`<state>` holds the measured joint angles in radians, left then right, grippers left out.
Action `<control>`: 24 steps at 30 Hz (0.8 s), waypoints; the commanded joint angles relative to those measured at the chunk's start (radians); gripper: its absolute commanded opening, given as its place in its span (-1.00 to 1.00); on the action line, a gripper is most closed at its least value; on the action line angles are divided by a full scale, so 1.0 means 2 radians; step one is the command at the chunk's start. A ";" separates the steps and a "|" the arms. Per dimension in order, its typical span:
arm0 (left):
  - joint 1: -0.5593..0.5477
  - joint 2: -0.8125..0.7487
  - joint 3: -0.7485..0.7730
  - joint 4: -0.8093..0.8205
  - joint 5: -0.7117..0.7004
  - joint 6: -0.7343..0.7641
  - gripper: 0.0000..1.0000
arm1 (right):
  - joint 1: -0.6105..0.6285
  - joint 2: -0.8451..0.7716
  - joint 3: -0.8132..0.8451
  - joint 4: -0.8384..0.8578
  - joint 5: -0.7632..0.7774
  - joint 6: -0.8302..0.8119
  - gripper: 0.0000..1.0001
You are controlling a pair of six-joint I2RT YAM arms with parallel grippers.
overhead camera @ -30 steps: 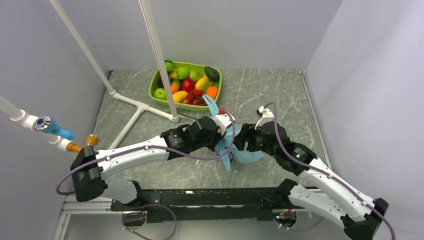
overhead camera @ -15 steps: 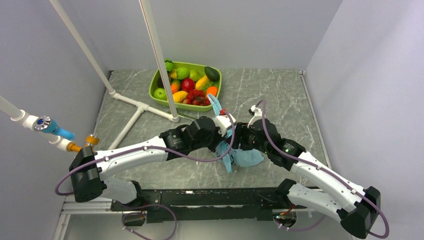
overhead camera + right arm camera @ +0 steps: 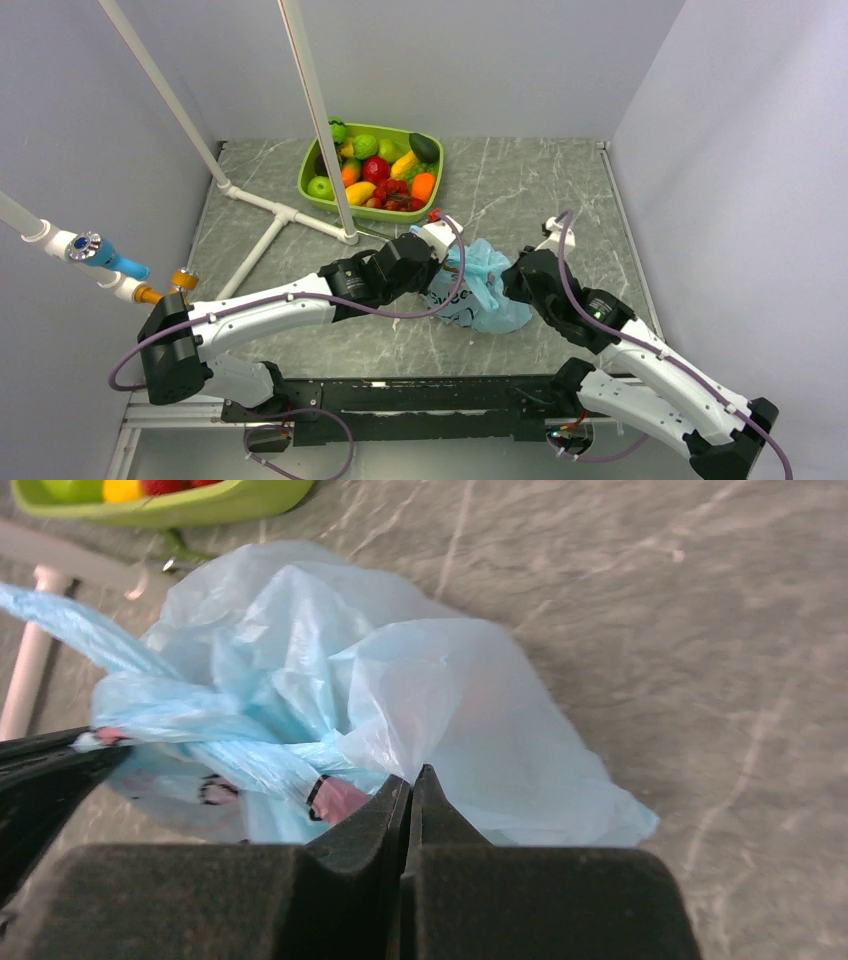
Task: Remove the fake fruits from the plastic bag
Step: Untie the plastic bag at the center of the board.
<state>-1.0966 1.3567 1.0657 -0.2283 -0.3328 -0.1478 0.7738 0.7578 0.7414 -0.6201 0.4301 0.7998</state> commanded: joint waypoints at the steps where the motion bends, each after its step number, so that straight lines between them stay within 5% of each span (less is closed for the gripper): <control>1: 0.002 -0.032 -0.004 0.014 -0.063 -0.009 -1.00 | -0.003 -0.040 0.015 -0.091 0.119 0.035 -1.00; 7: 0.002 -0.039 -0.009 0.020 -0.064 -0.004 -1.00 | -0.004 -0.044 0.023 -0.101 0.133 -0.006 -0.80; 12: 0.002 -0.040 -0.011 0.025 -0.044 -0.001 -1.00 | -0.005 -0.018 0.066 -0.054 0.035 -0.137 0.18; 15: 0.002 -0.037 -0.009 0.026 -0.037 0.000 -1.00 | -0.005 -0.023 0.093 -0.036 0.002 -0.183 0.42; 21: 0.002 -0.033 -0.006 0.024 -0.027 -0.001 -1.00 | -0.004 0.013 0.104 0.053 -0.186 -0.285 0.53; 24: 0.002 -0.034 -0.007 0.024 -0.022 -0.002 -1.00 | -0.004 0.035 0.096 0.086 -0.198 -0.298 0.49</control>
<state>-1.0935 1.3041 1.0481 -0.2134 -0.3954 -0.1513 0.7647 0.7597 0.9230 -0.5900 0.1967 0.3275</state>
